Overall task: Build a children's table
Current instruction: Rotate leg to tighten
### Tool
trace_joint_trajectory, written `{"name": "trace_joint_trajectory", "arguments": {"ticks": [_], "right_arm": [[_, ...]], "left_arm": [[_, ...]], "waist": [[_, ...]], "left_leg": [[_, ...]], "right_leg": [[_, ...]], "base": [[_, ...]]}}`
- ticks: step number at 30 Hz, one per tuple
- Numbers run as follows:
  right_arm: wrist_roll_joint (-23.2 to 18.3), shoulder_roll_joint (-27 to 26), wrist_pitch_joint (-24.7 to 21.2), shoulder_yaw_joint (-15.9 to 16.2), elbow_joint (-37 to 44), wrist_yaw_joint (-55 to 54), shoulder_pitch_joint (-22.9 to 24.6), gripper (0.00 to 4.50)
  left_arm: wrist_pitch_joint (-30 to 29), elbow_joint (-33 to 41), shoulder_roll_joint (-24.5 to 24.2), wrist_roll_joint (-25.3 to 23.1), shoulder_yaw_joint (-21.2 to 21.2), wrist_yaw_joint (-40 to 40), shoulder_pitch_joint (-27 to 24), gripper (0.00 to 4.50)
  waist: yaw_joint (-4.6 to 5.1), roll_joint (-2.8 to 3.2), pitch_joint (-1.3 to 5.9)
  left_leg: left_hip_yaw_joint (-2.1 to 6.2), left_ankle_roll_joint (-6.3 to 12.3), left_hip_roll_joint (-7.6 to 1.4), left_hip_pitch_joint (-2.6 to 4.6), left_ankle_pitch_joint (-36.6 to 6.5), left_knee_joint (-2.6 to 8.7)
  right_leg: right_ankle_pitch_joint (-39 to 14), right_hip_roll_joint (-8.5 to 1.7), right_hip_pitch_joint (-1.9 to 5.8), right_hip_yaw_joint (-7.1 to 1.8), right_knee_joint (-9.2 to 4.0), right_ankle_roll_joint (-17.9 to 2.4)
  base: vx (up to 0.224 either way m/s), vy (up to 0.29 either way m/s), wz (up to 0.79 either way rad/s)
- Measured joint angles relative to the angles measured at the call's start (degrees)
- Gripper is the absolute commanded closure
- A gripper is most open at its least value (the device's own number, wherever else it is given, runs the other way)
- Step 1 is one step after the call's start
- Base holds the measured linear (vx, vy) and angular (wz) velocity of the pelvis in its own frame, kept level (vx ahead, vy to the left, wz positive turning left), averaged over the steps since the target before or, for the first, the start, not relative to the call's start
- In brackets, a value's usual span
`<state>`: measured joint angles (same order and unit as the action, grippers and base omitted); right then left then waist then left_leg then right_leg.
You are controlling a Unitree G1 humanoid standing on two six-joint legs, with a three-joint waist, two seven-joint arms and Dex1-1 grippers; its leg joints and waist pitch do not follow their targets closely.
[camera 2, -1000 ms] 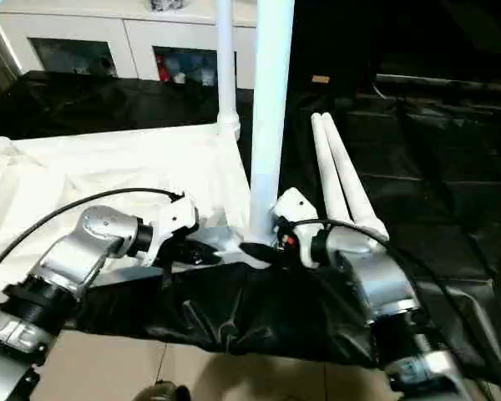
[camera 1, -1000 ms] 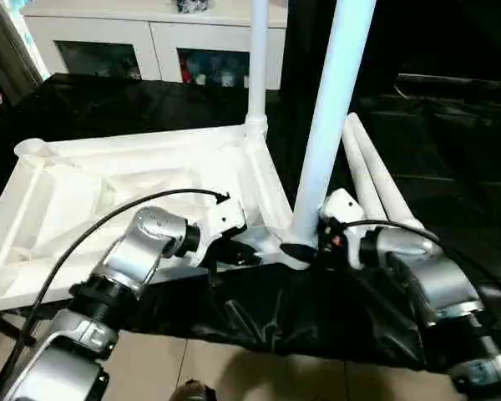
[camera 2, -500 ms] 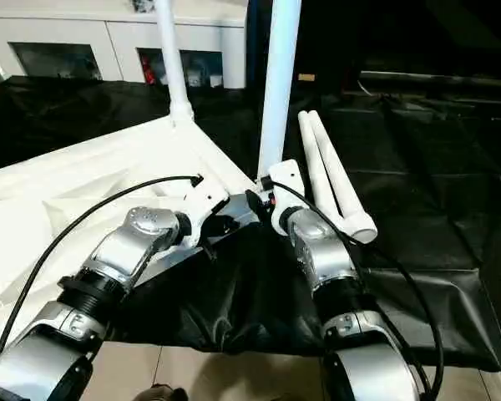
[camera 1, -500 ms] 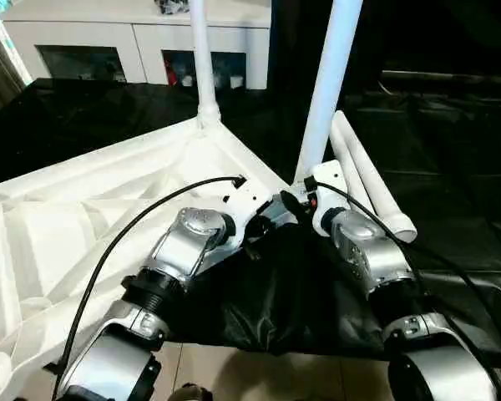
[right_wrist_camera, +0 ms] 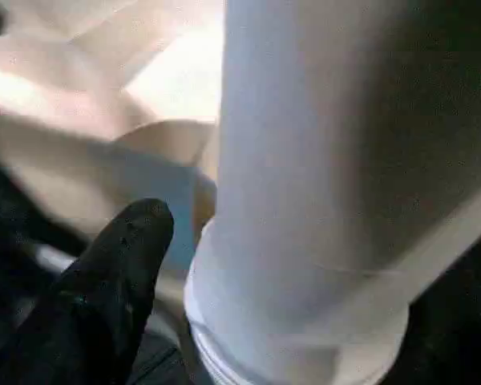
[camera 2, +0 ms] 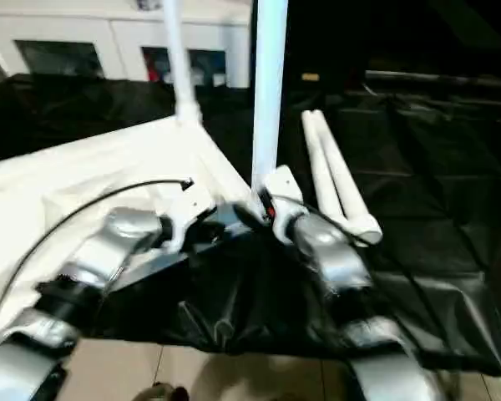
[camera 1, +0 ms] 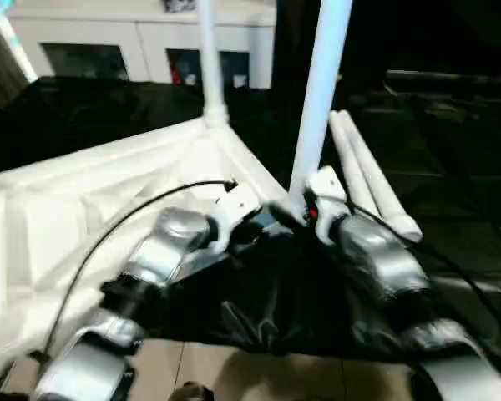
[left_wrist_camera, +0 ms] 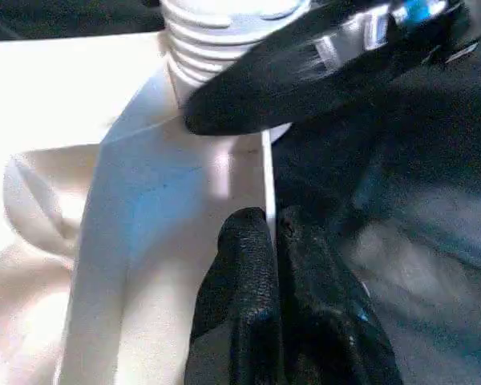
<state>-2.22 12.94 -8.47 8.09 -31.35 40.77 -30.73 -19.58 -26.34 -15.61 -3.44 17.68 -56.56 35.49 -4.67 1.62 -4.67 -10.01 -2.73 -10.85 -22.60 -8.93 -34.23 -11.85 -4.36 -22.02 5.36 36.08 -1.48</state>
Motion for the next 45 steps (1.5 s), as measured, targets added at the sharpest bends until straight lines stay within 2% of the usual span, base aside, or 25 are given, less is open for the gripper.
{"name": "trace_joint_trajectory", "arguments": {"ticks": [5,6,17,22,25,27,30,34,38,39,42,44,45], "right_arm": [[-2.22,5.15,-1.26,1.9,6.66,9.66,3.61,0.57],[-2.55,5.46,-1.5,1.92,7.13,10.62,3.89,0.72],[-4.5,7.75,-4.62,2.04,11.49,15.39,5.38,1.57],[-4.52,7.38,-5.34,2.3,12.62,15.37,5.91,1.74],[-3.76,5.72,-5.97,1.45,12.05,12.02,5.89,1.75],[-2.42,3.09,-5.89,0.51,9.73,6.48,5.21,1.76],[-0.38,-2.84,-5.84,-2.2,2.48,-6.71,0.77,1.76],[-0.21,-8.03,-5.42,-5.97,-4.95,-20.11,-3.8,1.76],[0.87,-10.65,-2.79,-7.0,-10.74,-27.79,-7.42,1.76],[0.92,-10.79,-2.2,-7.16,-11.83,-27.75,-8.0,1.21],[0.77,-11.16,-1.93,-7.65,-12.33,-27.24,-8.38,1.21],[0.65,-10.99,-1.91,-7.87,-12.71,-25.45,-8.73,0.78],[0.65,-10.98,-1.71,-7.83,-12.93,-24.9,-8.9,0.78]], "left_arm": [[1.51,0.34,-2.69,1.64,1.04,-6.89,-0.36,4.5],[1.87,0.34,-2.93,1.64,1.21,-7.42,-0.38,4.5],[2.64,0.62,-4.39,2.48,1.88,-12.08,-0.38,4.5],[2.73,0.62,-4.37,2.5,1.86,-12.52,-0.38,4.5],[2.25,0.17,-3.49,2.13,1.42,-9.99,-0.39,4.5],[1.62,-1.15,-2.12,1.3,0.84,-6.26,-0.18,4.5],[0.29,-5.46,1.92,-0.28,-0.55,1.51,2.33,4.5],[-1.74,-8.89,6.53,-0.76,-2.22,10.08,4.34,4.5],[-2.52,-9.51,8.71,-1.5,-2.58,14.86,5.01,4.5],[-2.5,-9.44,8.86,-1.87,-2.68,15.02,5.0,4.5],[-2.44,-9.39,8.84,-1.99,-2.67,14.94,4.99,4.5],[-1.95,-9.33,8.32,-2.02,-2.61,14.19,4.86,4.5],[-1.73,-9.17,8.05,-2.02,-2.57,13.96,4.75,4.5]], "waist": [[-0.94,-0.01,0.01],[-1.0,-0.01,0.01],[-1.02,0.0,0.01],[-1.13,0.01,0.02],[-1.05,-0.01,0.05],[-0.54,-0.01,0.12],[0.19,-0.03,0.19],[0.76,-0.01,0.2],[1.14,0.0,0.21],[1.16,0.0,0.21],[1.21,0.01,0.22],[1.47,0.01,0.22],[1.57,0.01,0.22]], "left_leg": [[0.0,0.01,-0.01,-0.01,0.0,-0.03],[0.0,0.01,-0.01,-0.01,0.0,-0.04],[0.0,0.01,-0.01,0.0,0.0,-0.04],[0.0,0.01,-0.01,0.0,0.0,-0.05],[0.0,0.0,-0.02,0.02,0.01,-0.05],[0.0,0.0,-0.01,0.06,0.01,-0.05],[0.0,-0.01,-0.01,0.18,0.01,-0.09],[0.0,-0.02,-0.01,0.19,0.01,-0.06],[0.0,-0.02,-0.01,0.13,0.01,-0.04],[0.0,-0.01,-0.01,0.12,0.01,-0.04],[0.0,-0.01,-0.01,0.11,0.01,-0.03],[-0.01,-0.01,-0.01,0.1,0.01,-0.04],[-0.01,-0.01,-0.01,0.1,0.01,-0.03]], "right_leg": [[0.0,-0.01,0.02,0.01,0.01,0.0],[0.01,-0.01,0.02,0.01,0.02,0.0],[0.02,-0.01,0.03,0.01,0.03,0.01],[0.02,-0.01,0.03,0.01,0.03,0.01],[0.03,-0.01,0.03,0.01,0.06,0.0],[0.07,-0.01,0.03,0.0,0.08,-0.01],[0.27,-0.02,0.07,-0.01,0.08,-0.06],[0.32,-0.02,0.06,-0.01,0.05,-0.03],[0.29,-0.02,0.04,-0.01,0.0,0.01],[0.27,-0.02,0.04,-0.01,-0.02,0.04],[0.26,-0.01,0.04,-0.01,-0.08,0.05],[0.26,-0.01,0.04,-0.01,-0.09,0.05],[0.26,-0.01,0.02,-0.01,-0.08,0.05]], "base": [[0.0,0.0,0.0],[0.0,0.0,0.0],[0.0,0.0,0.0],[0.0,0.0,0.0],[0.0,0.0,0.0],[0.0,0.0,0.0],[0.0,0.0,0.0],[0.0,0.0,0.0],[0.0,0.0,0.0],[0.0,0.0,0.0],[0.0,0.0,0.0],[0.0,0.0,0.0],[0.0,0.0,0.0]]}}
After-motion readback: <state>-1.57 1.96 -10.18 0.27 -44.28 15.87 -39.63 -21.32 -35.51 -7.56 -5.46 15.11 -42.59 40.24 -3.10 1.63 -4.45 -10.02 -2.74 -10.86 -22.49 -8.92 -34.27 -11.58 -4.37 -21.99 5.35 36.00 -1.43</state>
